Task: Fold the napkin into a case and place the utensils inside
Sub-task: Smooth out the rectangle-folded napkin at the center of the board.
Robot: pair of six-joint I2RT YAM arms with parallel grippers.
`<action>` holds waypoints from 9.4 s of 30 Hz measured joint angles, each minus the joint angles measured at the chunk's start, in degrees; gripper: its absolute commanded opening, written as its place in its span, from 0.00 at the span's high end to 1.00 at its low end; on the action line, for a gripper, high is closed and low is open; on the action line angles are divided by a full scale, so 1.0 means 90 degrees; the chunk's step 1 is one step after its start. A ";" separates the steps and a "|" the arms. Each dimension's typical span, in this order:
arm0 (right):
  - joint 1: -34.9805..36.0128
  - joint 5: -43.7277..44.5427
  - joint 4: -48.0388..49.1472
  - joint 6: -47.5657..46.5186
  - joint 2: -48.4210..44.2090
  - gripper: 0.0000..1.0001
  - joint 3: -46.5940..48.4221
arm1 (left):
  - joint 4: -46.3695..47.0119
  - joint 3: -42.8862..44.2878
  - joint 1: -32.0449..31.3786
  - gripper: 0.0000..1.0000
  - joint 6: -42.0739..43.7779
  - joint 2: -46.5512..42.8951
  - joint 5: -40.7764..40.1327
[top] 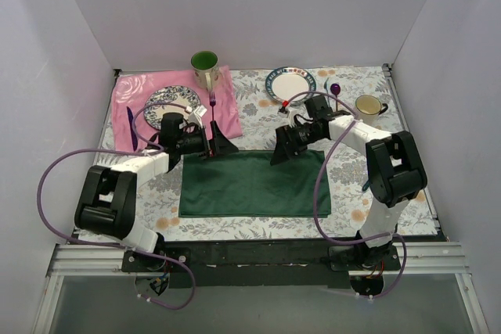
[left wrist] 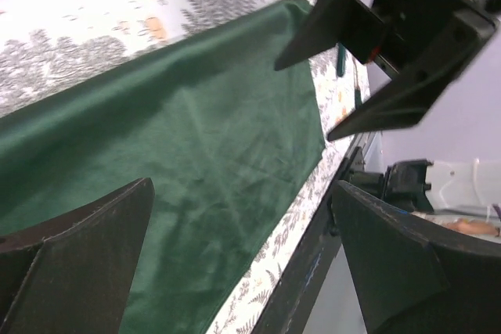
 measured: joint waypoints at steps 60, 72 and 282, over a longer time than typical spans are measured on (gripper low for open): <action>-0.0236 0.1316 -0.1477 -0.1214 -0.0901 0.58 -0.0916 | -0.6462 0.0112 -0.0471 0.69 0.9046 -0.2436 -0.1452; -0.0287 0.1647 -0.1571 -0.1248 -0.1503 0.57 -0.1168 | -0.6513 -0.0937 -0.1967 0.71 0.9114 -0.3104 -0.3092; -0.0447 -0.2188 0.1421 0.0848 0.1787 0.02 0.0104 | 0.2929 -0.0869 0.1625 0.02 -0.2370 0.2132 0.0916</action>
